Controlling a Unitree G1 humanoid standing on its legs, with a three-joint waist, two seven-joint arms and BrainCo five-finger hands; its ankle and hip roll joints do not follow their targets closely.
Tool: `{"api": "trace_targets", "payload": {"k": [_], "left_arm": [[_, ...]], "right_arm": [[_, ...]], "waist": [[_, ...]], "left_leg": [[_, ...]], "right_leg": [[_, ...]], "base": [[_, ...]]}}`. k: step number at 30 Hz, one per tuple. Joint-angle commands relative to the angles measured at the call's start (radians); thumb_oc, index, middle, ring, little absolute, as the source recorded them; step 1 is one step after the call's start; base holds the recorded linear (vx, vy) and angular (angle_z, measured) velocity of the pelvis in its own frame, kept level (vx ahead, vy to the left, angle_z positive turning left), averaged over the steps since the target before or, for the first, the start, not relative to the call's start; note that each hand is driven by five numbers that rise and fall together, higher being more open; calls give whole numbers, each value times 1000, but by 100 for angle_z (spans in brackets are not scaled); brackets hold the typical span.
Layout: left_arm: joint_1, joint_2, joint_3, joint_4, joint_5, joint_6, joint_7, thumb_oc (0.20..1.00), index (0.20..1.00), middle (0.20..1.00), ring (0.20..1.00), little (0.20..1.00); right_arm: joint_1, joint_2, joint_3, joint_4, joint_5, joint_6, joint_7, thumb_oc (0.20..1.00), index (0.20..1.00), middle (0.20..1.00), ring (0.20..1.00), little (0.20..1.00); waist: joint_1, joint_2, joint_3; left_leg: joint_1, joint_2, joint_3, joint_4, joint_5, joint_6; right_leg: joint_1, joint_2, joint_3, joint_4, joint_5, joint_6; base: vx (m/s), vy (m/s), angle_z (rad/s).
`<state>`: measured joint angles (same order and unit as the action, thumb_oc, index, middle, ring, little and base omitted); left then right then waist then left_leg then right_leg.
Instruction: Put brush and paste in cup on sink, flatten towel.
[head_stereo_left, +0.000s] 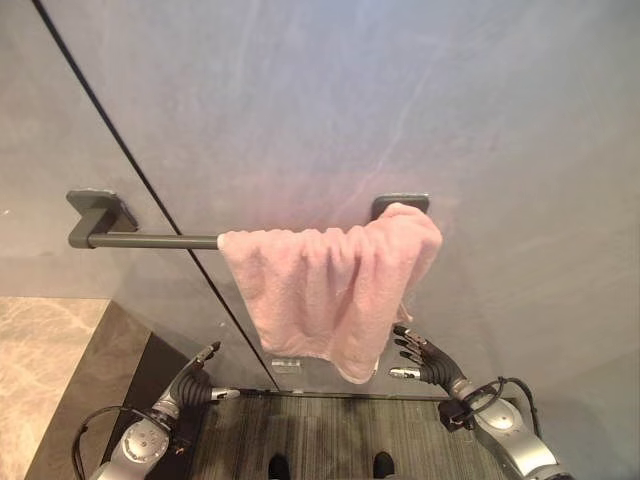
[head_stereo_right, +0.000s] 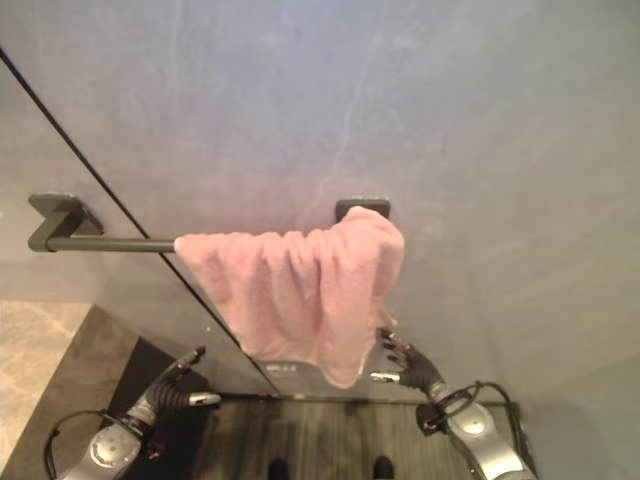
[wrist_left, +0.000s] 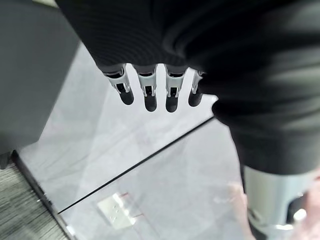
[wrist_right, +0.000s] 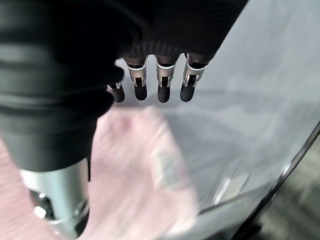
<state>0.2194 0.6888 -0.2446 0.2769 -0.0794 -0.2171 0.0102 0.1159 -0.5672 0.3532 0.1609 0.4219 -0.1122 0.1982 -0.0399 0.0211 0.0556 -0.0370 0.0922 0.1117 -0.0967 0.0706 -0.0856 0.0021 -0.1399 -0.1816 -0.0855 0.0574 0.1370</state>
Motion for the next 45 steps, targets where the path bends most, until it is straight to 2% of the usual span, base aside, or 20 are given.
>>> {"api": "trace_targets", "payload": {"k": [1,6,11,15,21,32,38,39,40,45], "left_arm": [[-46,74,45,-38,-40,-65,-24,1000,1000,1000,1000,1000],[-92,126,27,-147,-84,-77,-53,1000,1000,1000,1000,1000],[-128,132,-5,-163,-100,-80,-63,1000,1000,1000,1000,1000],[-221,97,-83,-146,-92,-79,-62,1000,1000,1000,1000,1000],[-319,49,-141,-133,-61,-84,-31,1000,1000,1000,1000,1000],[-343,34,-132,-213,-60,-95,-5,1000,1000,1000,1000,1000],[-351,19,-137,-228,-56,-90,16,1000,1000,1000,1000,1000],[-356,17,-145,-229,-58,-90,17,1000,1000,1000,1000,1000],[-358,14,-150,-236,-70,-87,14,200,200,200,200,200],[-345,12,-146,-244,-82,-82,18,200,200,200,200,200]], "right_arm": [[-27,-5,1,-62,86,-33,23,1000,1000,1000,1000,1000],[-66,-31,28,-130,177,-19,42,1000,1000,1000,1000,1000],[-94,-40,54,-141,201,-5,48,1000,1000,1000,1000,1000],[-136,-40,93,-139,215,9,47,1000,1000,1000,1000,1000],[-187,-17,122,-133,236,5,34,1000,1000,1000,1000,1000],[-207,-36,114,-256,282,-7,40,1000,1000,1000,1000,1000],[-257,-27,134,-294,232,-12,14,1000,1000,1000,1000,1000],[-270,-24,144,-294,205,-11,5,580,580,580,580,580],[-286,-11,154,-287,177,-9,-15,200,200,200,200,200],[-300,15,170,-273,157,-1,-29,200,200,200,200,200]], "waist": [[6,-59,-5],[12,-67,-5],[13,-71,-7],[2,-79,-16],[-12,-87,-19],[-25,-102,-31],[-22,-109,-38],[-21,-110,-39],[-19,-112,-39],[-11,-119,-38]], "left_leg": [[0,-8,13,9,-6,-29],[-16,-15,18,9,-9,-29],[-24,-16,30,9,-10,-29],[-24,-11,42,9,-10,-28],[-20,-10,54,9,-14,-27],[-9,-4,64,9,-20,-24],[4,-3,66,9,-25,-23],[5,-2,65,9,-25,-23],[6,-1,63,9,-25,-23],[11,2,58,9,-25,-22]], "right_leg": [[-49,-80,1,24,64,85],[-60,-100,5,0,92,97],[-81,-110,23,-2,103,102],[-92,-113,43,-2,106,103],[-99,-112,59,-2,109,103],[-102,-106,78,-2,111,104],[-91,-103,83,-2,107,101],[-89,-103,82,-2,107,101],[-86,-102,81,-2,105,100],[-78,-100,76,-2,101,96]], "base": [[-19,16,30],[-31,23,9],[-39,20,-4],[-13,14,-16],[1,3,-3],[0,3,-6],[12,5,-4],[16,9,-14],[12,3,-11],[3,1,-1]]}}
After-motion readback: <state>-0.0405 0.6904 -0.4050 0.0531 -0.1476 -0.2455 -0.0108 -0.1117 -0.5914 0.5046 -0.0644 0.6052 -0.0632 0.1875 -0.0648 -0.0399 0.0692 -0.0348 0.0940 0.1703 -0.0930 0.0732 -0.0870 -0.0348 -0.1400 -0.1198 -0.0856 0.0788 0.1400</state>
